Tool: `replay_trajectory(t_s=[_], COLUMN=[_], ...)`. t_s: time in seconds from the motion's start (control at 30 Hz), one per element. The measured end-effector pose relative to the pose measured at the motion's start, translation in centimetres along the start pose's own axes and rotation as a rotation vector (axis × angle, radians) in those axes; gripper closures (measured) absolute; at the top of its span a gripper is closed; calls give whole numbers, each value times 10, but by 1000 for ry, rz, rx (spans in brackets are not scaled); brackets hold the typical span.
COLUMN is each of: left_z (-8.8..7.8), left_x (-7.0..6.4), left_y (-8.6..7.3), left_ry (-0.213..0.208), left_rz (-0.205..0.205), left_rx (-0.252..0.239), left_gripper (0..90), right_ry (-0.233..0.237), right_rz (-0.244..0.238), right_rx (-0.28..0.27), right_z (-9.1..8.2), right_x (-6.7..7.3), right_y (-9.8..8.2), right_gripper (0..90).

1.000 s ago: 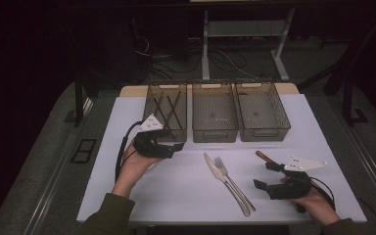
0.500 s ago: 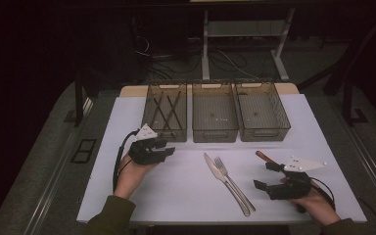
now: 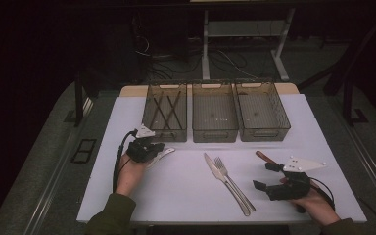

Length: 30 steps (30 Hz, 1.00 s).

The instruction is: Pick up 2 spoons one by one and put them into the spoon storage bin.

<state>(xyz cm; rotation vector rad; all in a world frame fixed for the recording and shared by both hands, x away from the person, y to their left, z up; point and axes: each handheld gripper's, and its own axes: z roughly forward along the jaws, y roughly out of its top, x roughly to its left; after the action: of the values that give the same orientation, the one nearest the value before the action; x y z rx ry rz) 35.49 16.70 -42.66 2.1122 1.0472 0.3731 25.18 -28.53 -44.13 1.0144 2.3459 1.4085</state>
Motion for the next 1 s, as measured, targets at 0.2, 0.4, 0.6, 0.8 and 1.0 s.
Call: replay_trajectory(t_s=[0.2, 0.4, 0.6, 0.8, 1.0], left_z=[10, 13, 13, 12, 12], left_x=[1, 4, 1, -4, -10], left_y=[-1, -2, -2, 0, 1], left_ry=[26, 22, 4, -17, -44], left_rz=[2, -9, 5, 24, 41], left_rx=[45, 65, 86, 111, 120], left_gripper=[886, 886, 887, 887, 887], right_ry=[-1, 0, -1, -1, -2], right_rz=[-1, -1, -1, -2, -2], right_rx=[0, 3, 4, 4, 4], right_z=[0, 0, 0, 0, 0], right_x=[0, 0, 0, 0, 0], right_y=[0, 0, 0, 0, 0], right_gripper=[167, 167, 167, 166, 167])
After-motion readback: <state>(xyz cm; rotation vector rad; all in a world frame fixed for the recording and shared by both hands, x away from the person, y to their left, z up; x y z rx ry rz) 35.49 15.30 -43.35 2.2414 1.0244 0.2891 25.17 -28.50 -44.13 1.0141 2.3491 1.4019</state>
